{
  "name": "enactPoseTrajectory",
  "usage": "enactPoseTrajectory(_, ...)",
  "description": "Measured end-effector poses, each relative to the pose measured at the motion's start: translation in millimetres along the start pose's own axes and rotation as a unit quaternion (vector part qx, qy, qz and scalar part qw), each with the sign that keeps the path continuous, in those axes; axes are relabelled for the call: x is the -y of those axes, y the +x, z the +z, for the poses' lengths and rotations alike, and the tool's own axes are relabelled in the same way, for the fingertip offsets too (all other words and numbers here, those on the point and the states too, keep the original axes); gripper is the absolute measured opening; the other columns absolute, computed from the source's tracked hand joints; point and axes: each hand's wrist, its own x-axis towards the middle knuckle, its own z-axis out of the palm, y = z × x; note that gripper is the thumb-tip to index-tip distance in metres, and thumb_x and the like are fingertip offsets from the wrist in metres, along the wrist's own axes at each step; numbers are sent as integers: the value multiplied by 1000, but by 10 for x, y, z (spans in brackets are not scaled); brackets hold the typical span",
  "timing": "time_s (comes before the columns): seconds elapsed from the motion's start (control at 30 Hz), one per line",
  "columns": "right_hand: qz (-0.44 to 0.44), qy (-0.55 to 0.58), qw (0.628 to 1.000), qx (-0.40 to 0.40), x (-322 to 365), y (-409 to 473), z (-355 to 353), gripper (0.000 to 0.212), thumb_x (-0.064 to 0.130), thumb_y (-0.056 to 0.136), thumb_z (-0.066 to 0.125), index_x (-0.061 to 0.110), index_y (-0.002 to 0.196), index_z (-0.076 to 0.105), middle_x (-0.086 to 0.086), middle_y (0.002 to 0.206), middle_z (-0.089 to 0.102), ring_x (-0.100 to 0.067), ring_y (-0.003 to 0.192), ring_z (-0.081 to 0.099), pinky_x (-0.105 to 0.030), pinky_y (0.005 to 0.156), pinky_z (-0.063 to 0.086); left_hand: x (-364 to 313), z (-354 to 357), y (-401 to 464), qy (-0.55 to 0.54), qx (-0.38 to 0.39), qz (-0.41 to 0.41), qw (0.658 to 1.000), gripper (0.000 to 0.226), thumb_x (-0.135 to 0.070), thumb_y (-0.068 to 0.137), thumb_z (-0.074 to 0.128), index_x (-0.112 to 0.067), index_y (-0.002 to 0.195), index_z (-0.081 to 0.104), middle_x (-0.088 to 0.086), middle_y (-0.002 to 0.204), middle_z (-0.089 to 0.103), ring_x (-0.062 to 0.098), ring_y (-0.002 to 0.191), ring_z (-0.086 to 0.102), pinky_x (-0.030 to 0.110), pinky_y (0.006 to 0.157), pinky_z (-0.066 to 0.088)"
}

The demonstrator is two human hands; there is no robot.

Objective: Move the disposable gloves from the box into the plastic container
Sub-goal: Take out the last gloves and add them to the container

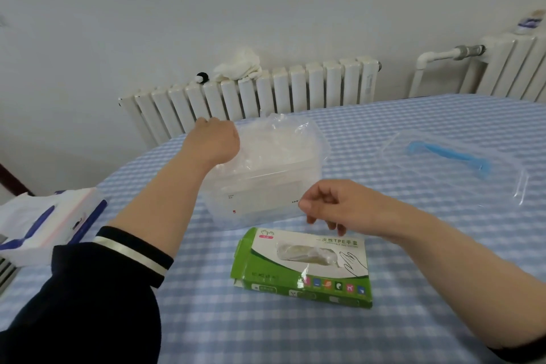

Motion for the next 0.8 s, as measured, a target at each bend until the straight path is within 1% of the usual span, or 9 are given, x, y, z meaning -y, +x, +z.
enactPoseTrajectory(0.1,-28,-112,993,27,6,-12,62,50,68,74,52,33,109,61,18,100,61,2,85,57,-14,73,43,71,6,-64,-54,-41,5,998,39,-40,103,36,-20,117,66,7,150,34,34,138,22,47,109,28)
enactPoseTrajectory(0.17,-31,-133,989,62,28,-22,89,63,74,64,49,38,115,57,24,101,58,5,90,55,-14,78,42,78,26,-154,-90,-191,37,977,39,-43,101,43,-14,105,70,9,145,43,35,134,30,45,108,29)
enactPoseTrajectory(0.27,-9,-173,979,103,35,-51,129,61,68,72,62,38,124,53,29,98,52,7,91,53,-14,76,41,-34,16,-510,-166,-436,183,865,35,-29,101,46,-3,87,66,11,107,65,25,101,52,31,88,40)
enactPoseTrajectory(0.37,-21,-248,965,78,9,-66,158,44,53,80,71,35,118,58,26,91,49,7,86,50,-11,73,39,-182,81,-993,-280,-269,299,872,37,-44,98,43,-14,85,60,-4,85,62,13,75,55,25,67,46)
enactPoseTrajectory(0.43,-45,-284,956,52,5,-56,166,24,45,86,67,32,106,66,23,84,52,8,79,51,-10,66,38,-233,184,-1219,-349,-42,256,901,30,-57,84,53,-29,92,59,-16,91,62,6,83,59,19,70,49)
enactPoseTrajectory(0.5,-61,-280,958,34,-20,-29,164,11,39,89,64,31,93,70,22,81,56,7,80,54,-13,67,39,-218,362,-1312,-346,97,217,908,40,-55,72,68,-42,105,52,-25,107,59,-3,99,56,18,80,50)
enactPoseTrajectory(0.63,-70,-241,968,7,-96,14,166,12,37,91,63,29,83,66,16,78,62,3,71,54,-18,66,41,-204,588,-1396,-244,176,224,927,76,-48,72,80,-48,133,34,-34,121,43,-12,111,41,18,95,41)
enactPoseTrajectory(0.73,-95,-110,989,-24,-38,20,172,18,26,96,56,29,79,59,13,74,62,1,65,55,-23,66,47,-217,642,-1381,-213,178,240,930,74,-48,73,80,-42,133,37,-23,126,41,-2,117,36,22,99,38)
enactPoseTrajectory(0.8,-101,59,991,-70,42,-3,147,27,16,100,49,25,76,57,-2,79,64,-21,75,62,-35,74,55,-224,656,-1373,-194,171,245,934,66,-51,71,80,-40,123,40,-23,118,41,0,112,37,23,96,39)
